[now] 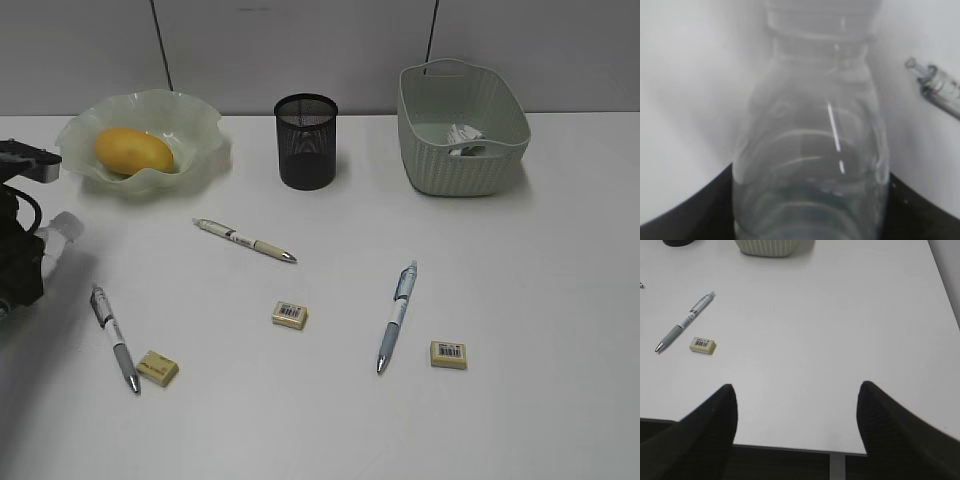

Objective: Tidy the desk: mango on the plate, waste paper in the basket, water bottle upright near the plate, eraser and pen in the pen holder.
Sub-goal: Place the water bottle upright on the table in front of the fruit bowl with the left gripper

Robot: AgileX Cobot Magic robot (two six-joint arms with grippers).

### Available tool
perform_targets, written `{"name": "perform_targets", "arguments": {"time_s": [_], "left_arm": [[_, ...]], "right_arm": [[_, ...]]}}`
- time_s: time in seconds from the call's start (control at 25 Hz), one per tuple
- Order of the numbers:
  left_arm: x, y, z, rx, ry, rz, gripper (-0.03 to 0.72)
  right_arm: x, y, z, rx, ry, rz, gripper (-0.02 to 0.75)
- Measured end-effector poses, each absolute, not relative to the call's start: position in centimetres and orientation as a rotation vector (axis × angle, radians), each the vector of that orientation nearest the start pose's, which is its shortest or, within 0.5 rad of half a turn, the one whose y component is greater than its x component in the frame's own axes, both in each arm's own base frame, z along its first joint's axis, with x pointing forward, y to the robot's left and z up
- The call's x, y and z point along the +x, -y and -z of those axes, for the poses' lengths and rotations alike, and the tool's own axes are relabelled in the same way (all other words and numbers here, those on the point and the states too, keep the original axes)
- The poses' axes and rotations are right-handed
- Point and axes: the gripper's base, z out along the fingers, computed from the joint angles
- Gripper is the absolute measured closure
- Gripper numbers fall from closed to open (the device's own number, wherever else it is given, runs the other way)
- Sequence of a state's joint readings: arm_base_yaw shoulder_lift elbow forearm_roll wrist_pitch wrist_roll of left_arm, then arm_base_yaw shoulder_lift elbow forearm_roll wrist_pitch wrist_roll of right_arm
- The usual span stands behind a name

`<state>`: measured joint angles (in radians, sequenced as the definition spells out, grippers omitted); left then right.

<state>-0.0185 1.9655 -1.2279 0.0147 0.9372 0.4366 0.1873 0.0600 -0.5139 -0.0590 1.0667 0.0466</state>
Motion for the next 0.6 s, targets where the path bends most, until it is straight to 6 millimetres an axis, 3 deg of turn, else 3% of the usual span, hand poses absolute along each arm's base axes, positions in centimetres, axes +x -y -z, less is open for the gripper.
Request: {"name": "perform_targets", "arguments": {"time_s": [0.12,0.36,0.48,0.6], "left_arm": [[35.3,0.7,-15.7,0.581,-3.068,0.102,0.180],[34.5,0.5,-20.9,0.403,-2.857,0.157,0.180],[32.9,0.3,-22.8,0.298,-2.699,0.155,0.180],[30.4,0.3,-22.9,0.166,-2.529,0.132,0.180]], "right_arm": [[0.3,0.4,-28.1,-0.146,-2.091,-0.070,0.153],[0.3,0.4,-28.1,-0.146,-2.091,-0.071,0.153],[0.3,0.4,-28.1,-0.146,-2.090,-0.071,0.153],[0.3,0.4,-28.1,-0.146,-2.090,-0.071,0.153]]}}
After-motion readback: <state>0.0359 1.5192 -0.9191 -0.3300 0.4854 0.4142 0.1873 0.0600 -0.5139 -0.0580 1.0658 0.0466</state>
